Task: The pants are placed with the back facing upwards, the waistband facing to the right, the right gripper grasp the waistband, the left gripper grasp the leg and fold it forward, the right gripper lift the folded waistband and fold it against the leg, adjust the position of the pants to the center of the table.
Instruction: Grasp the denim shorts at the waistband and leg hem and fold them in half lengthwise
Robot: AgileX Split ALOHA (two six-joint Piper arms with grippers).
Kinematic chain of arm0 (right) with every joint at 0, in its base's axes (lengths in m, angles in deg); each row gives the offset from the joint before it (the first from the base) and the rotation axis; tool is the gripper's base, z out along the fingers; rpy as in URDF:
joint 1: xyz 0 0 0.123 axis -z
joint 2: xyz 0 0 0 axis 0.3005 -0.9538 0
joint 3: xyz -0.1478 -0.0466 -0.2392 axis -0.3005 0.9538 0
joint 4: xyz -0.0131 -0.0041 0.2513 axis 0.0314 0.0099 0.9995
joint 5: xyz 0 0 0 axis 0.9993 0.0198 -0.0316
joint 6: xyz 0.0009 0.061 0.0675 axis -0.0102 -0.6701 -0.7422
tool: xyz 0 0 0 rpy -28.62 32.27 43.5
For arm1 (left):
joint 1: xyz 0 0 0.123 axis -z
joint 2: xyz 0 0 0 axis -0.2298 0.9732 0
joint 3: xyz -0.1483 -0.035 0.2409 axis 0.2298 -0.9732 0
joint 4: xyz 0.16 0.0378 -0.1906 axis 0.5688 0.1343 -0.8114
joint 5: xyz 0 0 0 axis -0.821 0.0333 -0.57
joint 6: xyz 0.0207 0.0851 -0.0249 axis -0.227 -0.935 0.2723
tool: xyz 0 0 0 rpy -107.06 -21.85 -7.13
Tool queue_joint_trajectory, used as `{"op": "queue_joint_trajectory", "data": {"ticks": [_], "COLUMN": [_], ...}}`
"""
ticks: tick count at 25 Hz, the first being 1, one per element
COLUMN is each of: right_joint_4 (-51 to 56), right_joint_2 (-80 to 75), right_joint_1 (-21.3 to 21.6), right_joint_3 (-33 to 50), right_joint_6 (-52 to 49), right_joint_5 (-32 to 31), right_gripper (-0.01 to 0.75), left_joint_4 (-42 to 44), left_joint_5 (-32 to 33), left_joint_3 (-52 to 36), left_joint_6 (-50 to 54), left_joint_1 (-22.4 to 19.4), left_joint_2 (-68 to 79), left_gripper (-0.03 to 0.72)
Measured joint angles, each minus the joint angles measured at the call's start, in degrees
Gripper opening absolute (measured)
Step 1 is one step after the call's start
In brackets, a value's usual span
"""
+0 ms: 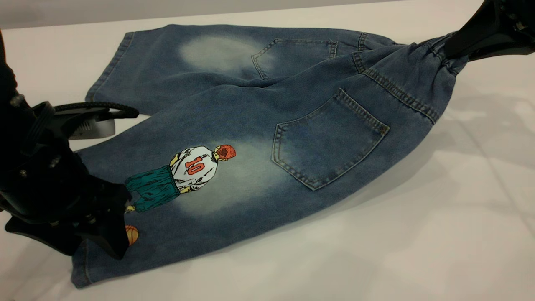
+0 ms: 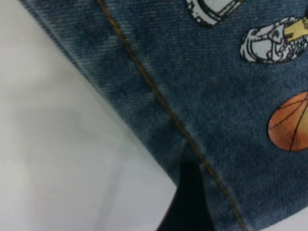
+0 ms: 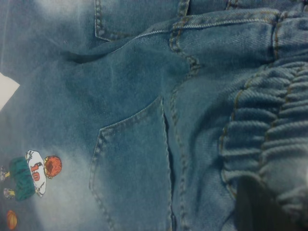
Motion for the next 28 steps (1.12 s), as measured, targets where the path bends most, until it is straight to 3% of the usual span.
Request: {"op": "queue_joint_trajectory", "data": {"ticks": [15,18,26,28], "right_joint_4": [0.0,0.0,0.0,0.0], "right_joint_2": [0.0,0.0,0.0,0.0], "right_joint_1": [0.0,0.0,0.0,0.0], "right_joint_3": [0.0,0.0,0.0,0.0], "right_joint_6": [0.0,0.0,0.0,0.0], "right_joint_5": [0.1,0.1,0.2,0.2], "right_gripper": [0.036,0.036,0.036,0.036], "left_joint_4": [0.1,0.6,0.0,0.0], "left_joint_5": [0.2,0.0,-0.7,-0.7], "left_joint_3": [0.1,0.1,0.0,0.0], "left_joint_6": [-1.3,-1.1,-1.0,-1.0], "left_joint_1": [0.0,0.0,-0.1,-0.1], "left_joint_2": [3.3,3.5,3.8,3.9], "left_gripper": [0.531,0.466,0.134,0.085]}}
